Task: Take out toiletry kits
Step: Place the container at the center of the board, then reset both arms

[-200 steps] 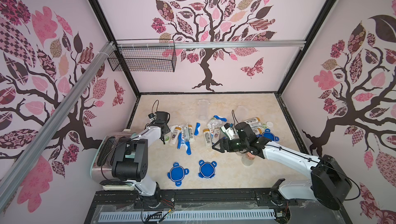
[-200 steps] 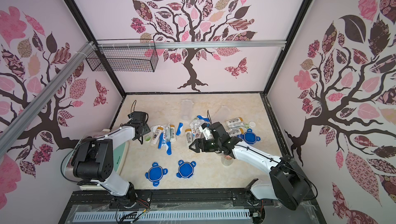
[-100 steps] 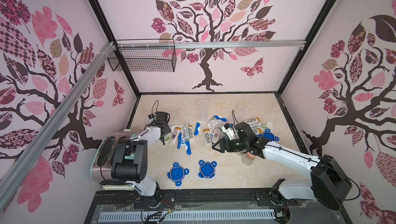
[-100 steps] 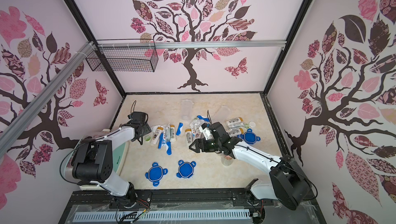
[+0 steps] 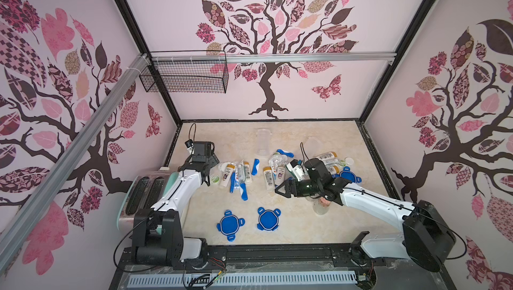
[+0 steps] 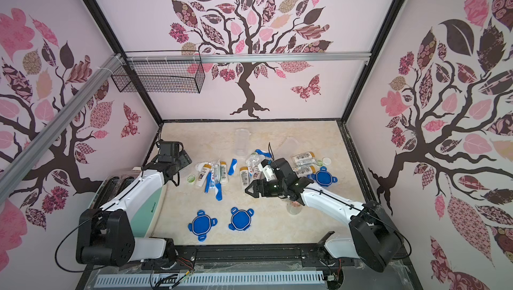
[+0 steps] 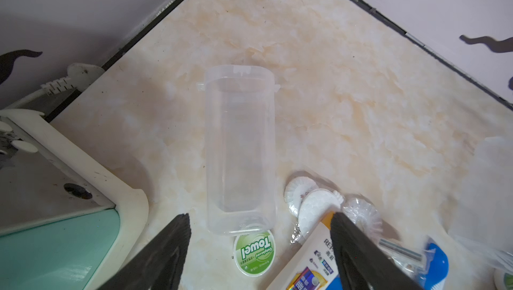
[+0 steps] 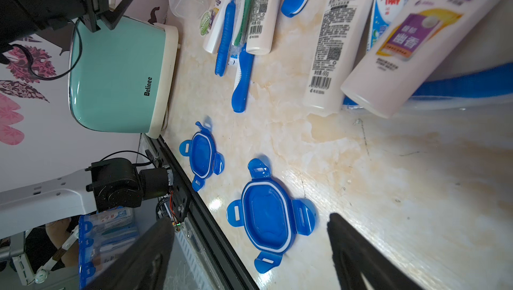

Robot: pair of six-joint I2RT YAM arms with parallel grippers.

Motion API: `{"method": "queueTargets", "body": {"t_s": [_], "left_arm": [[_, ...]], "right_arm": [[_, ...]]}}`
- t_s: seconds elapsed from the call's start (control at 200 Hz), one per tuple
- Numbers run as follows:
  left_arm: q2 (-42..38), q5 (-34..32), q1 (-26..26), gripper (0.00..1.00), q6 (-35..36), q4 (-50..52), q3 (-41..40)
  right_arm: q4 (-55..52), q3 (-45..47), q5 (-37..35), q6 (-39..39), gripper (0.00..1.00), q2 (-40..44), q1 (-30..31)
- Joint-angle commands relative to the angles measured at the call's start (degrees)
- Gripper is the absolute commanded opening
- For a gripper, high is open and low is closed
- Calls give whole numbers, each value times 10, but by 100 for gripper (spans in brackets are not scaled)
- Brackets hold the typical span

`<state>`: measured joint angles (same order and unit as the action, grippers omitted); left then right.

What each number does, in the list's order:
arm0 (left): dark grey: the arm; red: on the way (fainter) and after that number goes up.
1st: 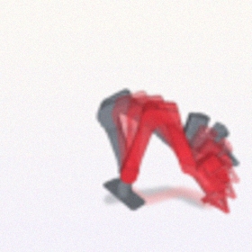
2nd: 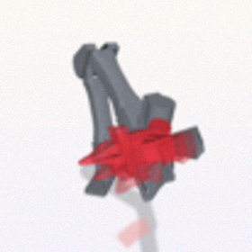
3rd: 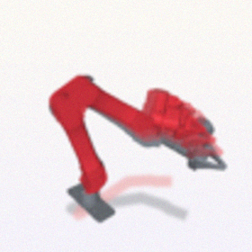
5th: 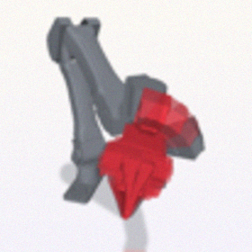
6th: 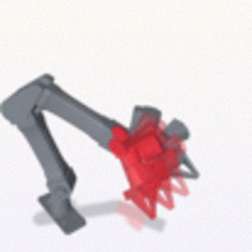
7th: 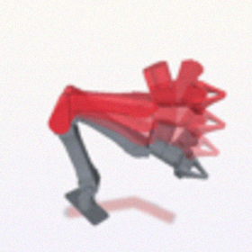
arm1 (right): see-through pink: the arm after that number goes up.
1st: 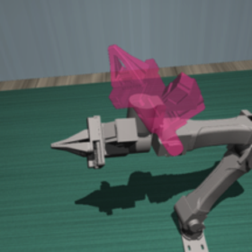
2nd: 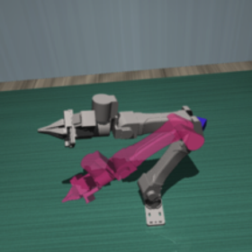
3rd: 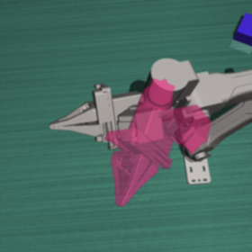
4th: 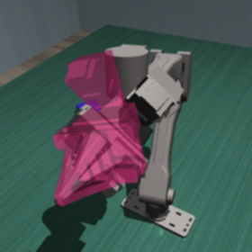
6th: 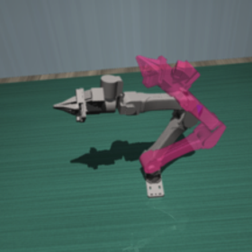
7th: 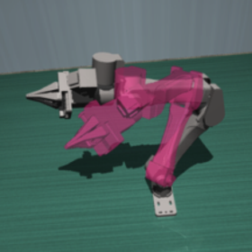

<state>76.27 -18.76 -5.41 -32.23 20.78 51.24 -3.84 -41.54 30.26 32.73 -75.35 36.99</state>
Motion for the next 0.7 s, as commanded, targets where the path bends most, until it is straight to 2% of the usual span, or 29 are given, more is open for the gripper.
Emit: {"method": "queueTargets", "body": {"t_s": [0.0, 0.285, 0.39, 0.54, 0.695], "left_arm": [[-37, 8, -27, 83, 40, -39, -18], [-104, 35, -113, 83, 134, -213, -116], [-114, 30, -137, 83, 166, -221, -124], [-141, 23, -145, 82, 165, -235, -152], [-162, -73, -152, 80, 151, -189, -156]], "right_arm": [[-16, -15, -19, -16, 89, 14, -2], [-28, -51, -56, -35, 90, 28, -2], [-23, -61, -62, -37, 90, 37, -2], [-8, -63, -97, -57, 90, 54, -2], [37, -61, -160, -106, 99, 88, -2]]}}
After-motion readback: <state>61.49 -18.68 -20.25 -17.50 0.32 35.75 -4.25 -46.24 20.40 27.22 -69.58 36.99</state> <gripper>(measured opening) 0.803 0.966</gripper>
